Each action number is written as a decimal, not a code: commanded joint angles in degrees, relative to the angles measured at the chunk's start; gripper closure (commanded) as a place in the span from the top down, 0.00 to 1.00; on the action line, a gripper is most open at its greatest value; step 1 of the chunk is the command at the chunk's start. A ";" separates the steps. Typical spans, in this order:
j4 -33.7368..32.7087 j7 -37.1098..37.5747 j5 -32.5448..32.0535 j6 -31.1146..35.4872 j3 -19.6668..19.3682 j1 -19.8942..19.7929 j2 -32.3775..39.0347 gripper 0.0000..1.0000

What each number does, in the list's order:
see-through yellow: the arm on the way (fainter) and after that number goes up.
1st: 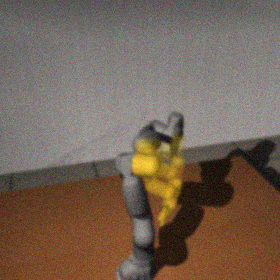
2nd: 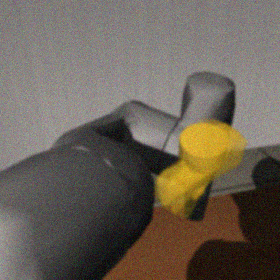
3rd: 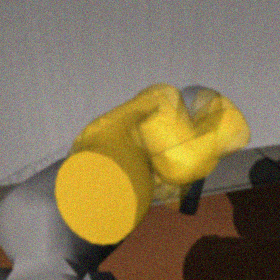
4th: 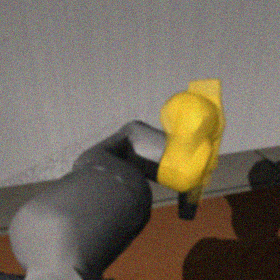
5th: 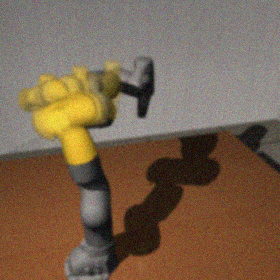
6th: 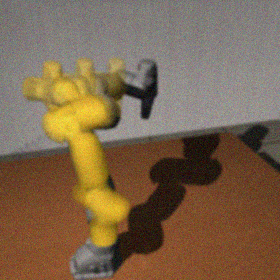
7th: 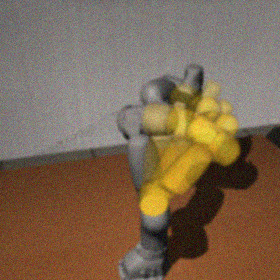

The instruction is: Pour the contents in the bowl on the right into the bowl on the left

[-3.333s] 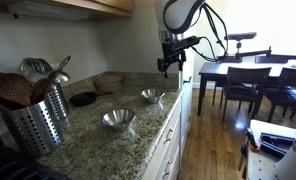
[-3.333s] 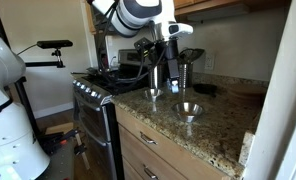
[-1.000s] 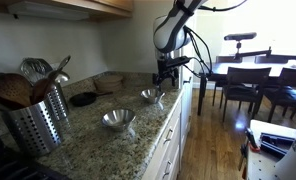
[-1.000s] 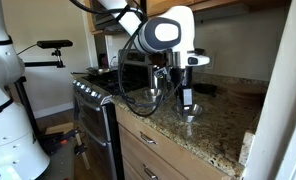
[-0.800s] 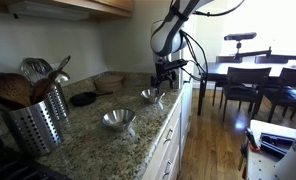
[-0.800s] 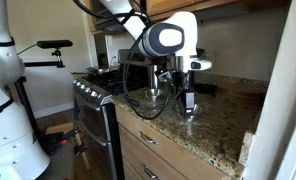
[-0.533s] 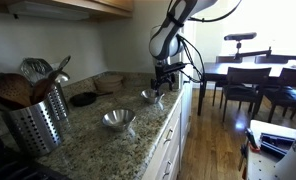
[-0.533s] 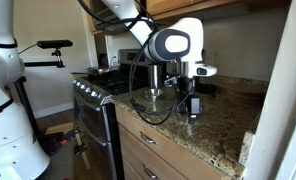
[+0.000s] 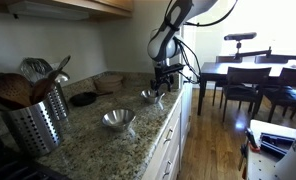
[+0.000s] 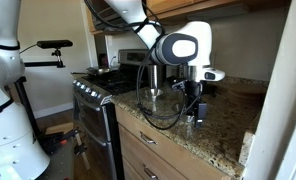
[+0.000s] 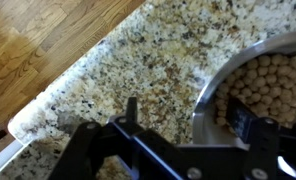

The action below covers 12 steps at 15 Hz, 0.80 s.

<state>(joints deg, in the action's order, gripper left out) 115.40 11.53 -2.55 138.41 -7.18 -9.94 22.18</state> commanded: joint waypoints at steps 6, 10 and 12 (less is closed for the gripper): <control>-1.89 -1.75 2.15 0.11 -0.56 0.27 1.64 0.26; -2.16 -1.78 2.32 0.00 -0.53 0.33 1.59 0.10; -2.75 -2.15 2.67 -0.16 -0.45 0.42 1.46 0.08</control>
<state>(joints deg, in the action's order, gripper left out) 113.08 11.06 -1.09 138.39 -7.15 -9.85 23.16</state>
